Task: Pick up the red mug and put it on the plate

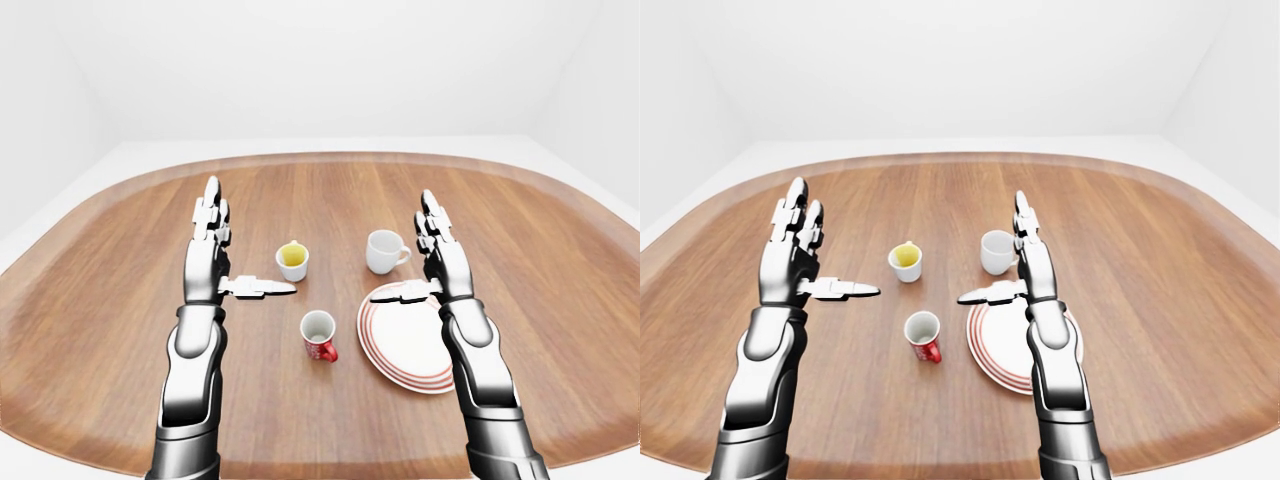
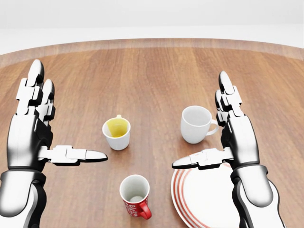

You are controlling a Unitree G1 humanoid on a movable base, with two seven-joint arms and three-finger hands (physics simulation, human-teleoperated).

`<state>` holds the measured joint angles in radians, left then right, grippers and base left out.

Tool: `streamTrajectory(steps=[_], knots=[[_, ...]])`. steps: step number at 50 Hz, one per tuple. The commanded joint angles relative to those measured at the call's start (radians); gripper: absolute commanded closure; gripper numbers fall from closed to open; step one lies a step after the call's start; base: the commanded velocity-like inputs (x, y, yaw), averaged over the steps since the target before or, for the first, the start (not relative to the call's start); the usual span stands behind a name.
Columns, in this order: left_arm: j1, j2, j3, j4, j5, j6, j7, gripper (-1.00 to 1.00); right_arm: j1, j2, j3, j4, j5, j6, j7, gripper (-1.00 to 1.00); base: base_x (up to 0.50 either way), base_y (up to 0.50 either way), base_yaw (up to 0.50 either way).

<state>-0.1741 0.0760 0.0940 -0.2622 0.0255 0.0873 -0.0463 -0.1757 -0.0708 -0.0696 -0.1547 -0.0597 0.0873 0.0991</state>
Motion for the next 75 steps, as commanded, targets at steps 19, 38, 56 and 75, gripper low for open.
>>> streamTrajectory(steps=[19, 38, 56, 75], knots=[[0.013, -0.001, 0.004, -0.022, 0.004, 0.0, -0.007, -1.0, -0.004, -0.005, 0.0, -0.035, -0.026, 0.0, 0.011, -1.0, 0.3, 0.0, 0.0], [0.011, 0.004, 0.01, -0.001, -0.001, 0.0, -0.008, -1.0, -0.075, -0.028, 0.011, 0.095, -0.093, 0.0, 0.084, -1.0, 0.06, 0.0, 0.0], [0.013, 0.003, 0.007, -0.023, 0.001, 0.0, -0.011, -1.0, -0.136, -0.023, 0.052, 0.145, -0.208, 0.0, 0.178, -1.0, 0.0, 0.0, 0.0], [0.012, 0.002, 0.006, -0.021, 0.007, 0.0, -0.014, -1.0, -0.185, 0.011, 0.103, 0.276, -0.291, 0.0, 0.223, -1.0, 0.0, 0.0, 0.0]])
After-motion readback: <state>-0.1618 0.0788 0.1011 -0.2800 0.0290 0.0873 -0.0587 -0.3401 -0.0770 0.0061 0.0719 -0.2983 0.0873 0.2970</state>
